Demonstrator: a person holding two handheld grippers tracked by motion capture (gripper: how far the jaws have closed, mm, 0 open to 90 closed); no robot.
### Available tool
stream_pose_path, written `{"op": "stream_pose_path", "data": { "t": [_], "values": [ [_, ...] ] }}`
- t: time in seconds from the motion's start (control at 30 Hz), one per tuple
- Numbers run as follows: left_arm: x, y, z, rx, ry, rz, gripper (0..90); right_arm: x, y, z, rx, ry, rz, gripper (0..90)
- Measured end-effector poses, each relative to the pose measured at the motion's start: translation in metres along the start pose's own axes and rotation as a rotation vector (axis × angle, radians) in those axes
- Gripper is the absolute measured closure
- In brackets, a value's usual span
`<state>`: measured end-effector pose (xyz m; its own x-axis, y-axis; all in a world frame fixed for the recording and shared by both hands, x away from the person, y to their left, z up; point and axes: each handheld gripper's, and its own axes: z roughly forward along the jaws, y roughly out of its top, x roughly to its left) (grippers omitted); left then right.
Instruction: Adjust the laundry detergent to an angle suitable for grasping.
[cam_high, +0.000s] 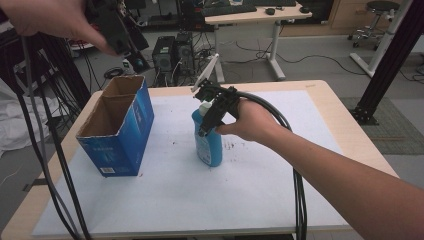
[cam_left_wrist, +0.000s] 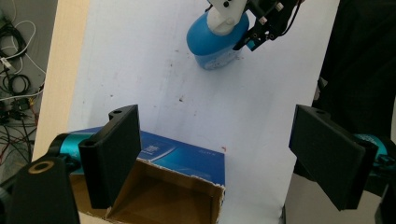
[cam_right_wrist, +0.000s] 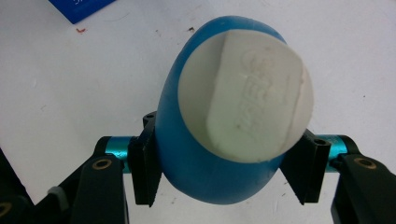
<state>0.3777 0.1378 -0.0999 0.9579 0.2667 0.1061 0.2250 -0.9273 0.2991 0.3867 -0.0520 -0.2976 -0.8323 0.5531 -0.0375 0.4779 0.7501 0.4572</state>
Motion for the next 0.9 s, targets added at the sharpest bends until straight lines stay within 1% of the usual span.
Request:
{"op": "stream_pose_path", "data": {
  "t": [0.3,0.43,0.5,0.6,0.67,0.77,0.9],
  "values": [
    [0.0,-0.001,-0.001,0.0,0.0,-0.004,17.0,0.001,0.0,-0.001,-0.004,0.004,-0.027,39.0],
    [0.0,-0.002,-0.001,-0.002,0.0,-0.006,17.0,-0.001,-0.001,-0.004,-0.024,0.025,-0.037,39.3],
    [0.0,-0.002,-0.002,-0.003,0.0,-0.006,17.0,-0.002,-0.002,-0.006,-0.038,0.038,-0.052,39.5],
    [0.0,-0.002,-0.002,-0.001,-0.001,-0.004,17.0,-0.006,-0.005,-0.011,-0.047,0.055,-0.058,39.7],
    [0.0,-0.003,-0.002,-0.001,-0.001,-0.004,17.0,-0.008,-0.006,-0.013,-0.042,0.055,-0.058,39.8],
    [0.0,-0.002,-0.002,-0.003,-0.002,-0.002,17.0,-0.011,-0.009,-0.02,-0.062,0.073,-0.086,40.1],
    [-0.001,-0.001,-0.002,-0.003,-0.004,0.0,17.0,-0.015,-0.009,-0.032,-0.09,0.12,-0.115,40.2]
  ]
}}
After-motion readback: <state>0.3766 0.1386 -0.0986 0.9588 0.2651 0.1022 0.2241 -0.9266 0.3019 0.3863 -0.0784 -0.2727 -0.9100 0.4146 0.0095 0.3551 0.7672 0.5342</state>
